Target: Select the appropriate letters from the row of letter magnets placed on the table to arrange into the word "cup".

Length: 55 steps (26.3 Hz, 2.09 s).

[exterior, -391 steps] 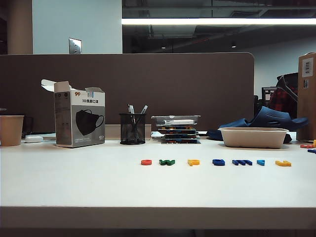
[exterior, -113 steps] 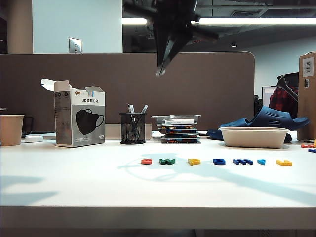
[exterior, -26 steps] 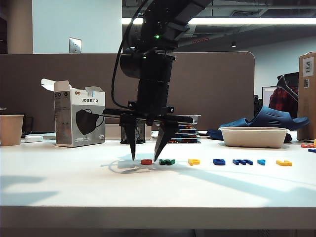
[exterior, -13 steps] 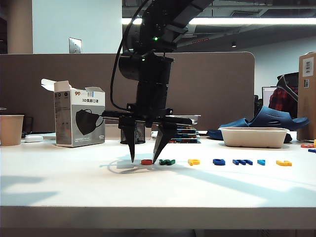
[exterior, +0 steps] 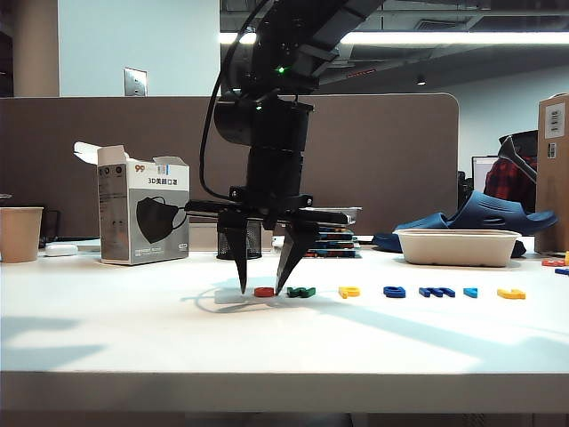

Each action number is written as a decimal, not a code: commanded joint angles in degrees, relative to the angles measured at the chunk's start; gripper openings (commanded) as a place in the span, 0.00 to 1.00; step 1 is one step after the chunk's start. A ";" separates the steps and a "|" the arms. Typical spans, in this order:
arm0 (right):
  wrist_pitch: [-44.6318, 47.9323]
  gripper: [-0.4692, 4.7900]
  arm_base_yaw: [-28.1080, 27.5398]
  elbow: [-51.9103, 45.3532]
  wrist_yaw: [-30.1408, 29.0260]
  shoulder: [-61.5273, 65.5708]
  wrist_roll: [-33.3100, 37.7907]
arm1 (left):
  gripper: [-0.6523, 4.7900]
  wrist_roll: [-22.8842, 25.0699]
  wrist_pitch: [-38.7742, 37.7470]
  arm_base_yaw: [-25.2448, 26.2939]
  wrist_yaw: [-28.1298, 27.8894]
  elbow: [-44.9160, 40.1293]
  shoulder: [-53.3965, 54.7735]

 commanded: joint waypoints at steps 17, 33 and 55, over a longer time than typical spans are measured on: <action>-1.27 0.31 0.15 -0.17 -0.17 0.63 0.11 | 0.11 0.26 0.33 -0.09 0.07 0.13 -0.13; -1.75 0.30 0.13 -0.17 -0.24 0.61 0.09 | 0.11 0.26 0.33 -0.09 0.07 0.13 -0.13; -1.05 0.30 -0.09 -0.07 -0.35 -2.58 0.11 | 0.11 0.26 0.33 -0.09 0.07 0.13 -0.13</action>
